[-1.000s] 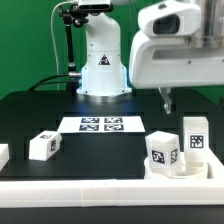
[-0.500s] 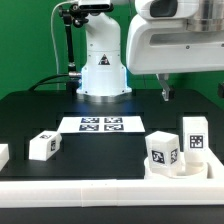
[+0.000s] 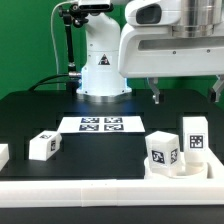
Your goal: Assemble stool
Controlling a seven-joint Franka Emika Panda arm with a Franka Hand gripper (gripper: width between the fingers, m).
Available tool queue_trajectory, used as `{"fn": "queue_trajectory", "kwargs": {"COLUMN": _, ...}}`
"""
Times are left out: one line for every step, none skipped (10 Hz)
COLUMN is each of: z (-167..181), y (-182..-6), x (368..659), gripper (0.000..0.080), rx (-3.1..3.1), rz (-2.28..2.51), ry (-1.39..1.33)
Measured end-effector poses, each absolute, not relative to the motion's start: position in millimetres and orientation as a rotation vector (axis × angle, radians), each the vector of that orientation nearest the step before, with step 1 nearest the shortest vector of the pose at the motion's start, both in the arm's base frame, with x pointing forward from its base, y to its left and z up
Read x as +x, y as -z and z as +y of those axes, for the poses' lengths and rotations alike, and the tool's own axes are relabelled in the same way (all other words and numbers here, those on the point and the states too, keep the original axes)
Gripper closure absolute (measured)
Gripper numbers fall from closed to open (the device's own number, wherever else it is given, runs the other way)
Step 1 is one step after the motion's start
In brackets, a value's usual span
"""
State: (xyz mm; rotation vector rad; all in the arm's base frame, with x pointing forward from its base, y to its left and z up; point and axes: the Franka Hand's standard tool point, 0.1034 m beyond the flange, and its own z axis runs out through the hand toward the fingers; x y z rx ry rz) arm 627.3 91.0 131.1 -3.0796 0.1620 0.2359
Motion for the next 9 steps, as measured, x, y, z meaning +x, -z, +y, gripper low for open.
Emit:
{"fn": "queue_trajectory", "kwargs": {"z": 91.2, "y": -130.4, "x": 627.0, "gripper": 0.0151, "rx": -3.08, "rz": 0.162, "ry": -0.234}}
{"fn": "queue_trajectory", "kwargs": {"z": 91.8, "y": -130.4, "x": 626.9, "gripper": 0.0151, "rx": -3.08, "rz": 0.161, "ry": -0.233}}
{"fn": "queue_trajectory", "kwargs": {"z": 97.4, "y": -130.1, "x": 630.7, "gripper": 0.0151, "rx": -3.083, "rz": 0.169, "ry": -0.158}}
{"fn": "queue_trajectory", "kwargs": {"z": 107.9, "y": -128.0, "x": 628.5, "gripper": 0.0151, "rx": -3.085, "rz": 0.152, "ry": -0.071}}
{"fn": "queue_trajectory", "kwargs": {"z": 116.8, "y": -124.3, "x": 624.7, "gripper": 0.0151, "rx": -3.083, "rz": 0.13, "ry": 0.01}}
{"fn": "queue_trajectory", "kwargs": {"z": 119.1, "y": -118.7, "x": 623.6, "gripper": 0.0151, "rx": -3.078, "rz": 0.098, "ry": 0.086}}
{"fn": "queue_trajectory", "kwargs": {"z": 117.5, "y": -114.1, "x": 622.0, "gripper": 0.0151, "rx": -3.079, "rz": 0.09, "ry": 0.106}}
{"fn": "queue_trajectory", "kwargs": {"z": 117.6, "y": -115.3, "x": 622.3, "gripper": 0.0151, "rx": -3.079, "rz": 0.09, "ry": 0.099}}
{"fn": "queue_trajectory", "kwargs": {"z": 117.7, "y": -115.1, "x": 622.4, "gripper": 0.0151, "rx": -3.079, "rz": 0.09, "ry": 0.099}}
